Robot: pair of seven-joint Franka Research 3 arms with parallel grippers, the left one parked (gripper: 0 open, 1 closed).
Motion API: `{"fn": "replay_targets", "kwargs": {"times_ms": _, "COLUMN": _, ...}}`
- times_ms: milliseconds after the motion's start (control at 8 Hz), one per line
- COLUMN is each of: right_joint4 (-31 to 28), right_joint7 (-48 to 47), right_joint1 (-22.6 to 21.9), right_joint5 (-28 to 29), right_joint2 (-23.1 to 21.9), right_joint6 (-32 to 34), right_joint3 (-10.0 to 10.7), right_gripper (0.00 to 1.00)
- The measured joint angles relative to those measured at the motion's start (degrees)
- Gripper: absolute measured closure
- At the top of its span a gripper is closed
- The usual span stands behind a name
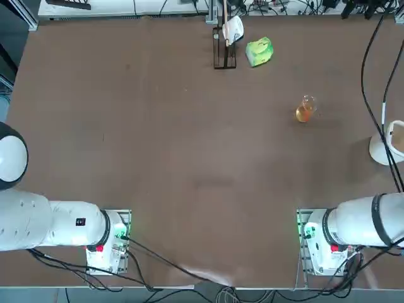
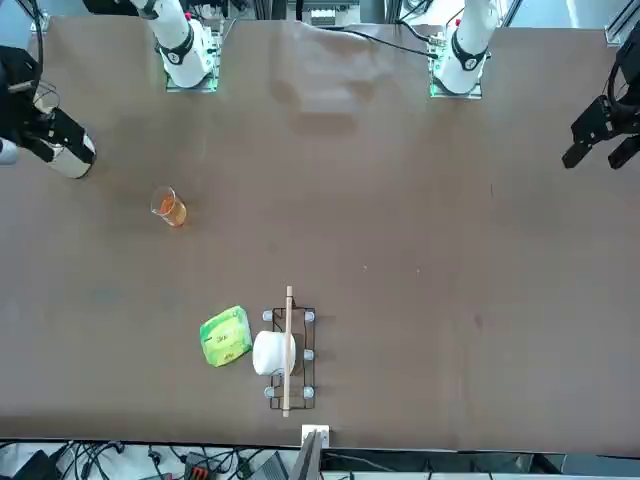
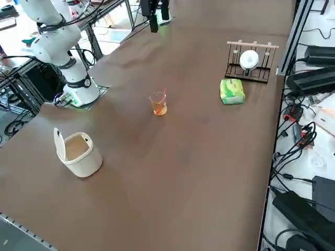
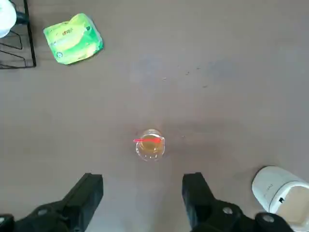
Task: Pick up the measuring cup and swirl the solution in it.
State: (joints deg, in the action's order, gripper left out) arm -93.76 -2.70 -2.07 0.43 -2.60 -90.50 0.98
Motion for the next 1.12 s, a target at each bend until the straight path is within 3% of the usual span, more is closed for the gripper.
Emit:
{"fn": "replay_targets", "kwargs": {"times_ms": 250, "right_joint4": -0.7, "right_joint7": -2.9, "right_joint1": -3.6, "right_joint5": -5.1, "right_joint2": 0.5, "right_joint6": 1.0, "right_joint3": -0.2, "right_gripper": 0.00}}
{"fn": "replay_targets", "kwargs": {"times_ms": 625, "right_joint4": -3.4, "right_joint7": -15.1, "right_joint1": -10.6, "right_joint5": -12.3, "right_joint2": 2.7, "right_joint6": 0.8, "right_joint3": -0.5, "right_gripper": 0.00}}
{"fn": "replay_targets", "kwargs": {"times_ms": 1125, "right_joint4": -11.6, "right_joint7": -21.6, "right_joint1": -12.4, "right_joint5": -16.4, "right_joint2": 3.5, "right_joint6": -7.7, "right_joint3": -0.2, "right_gripper": 0.00}}
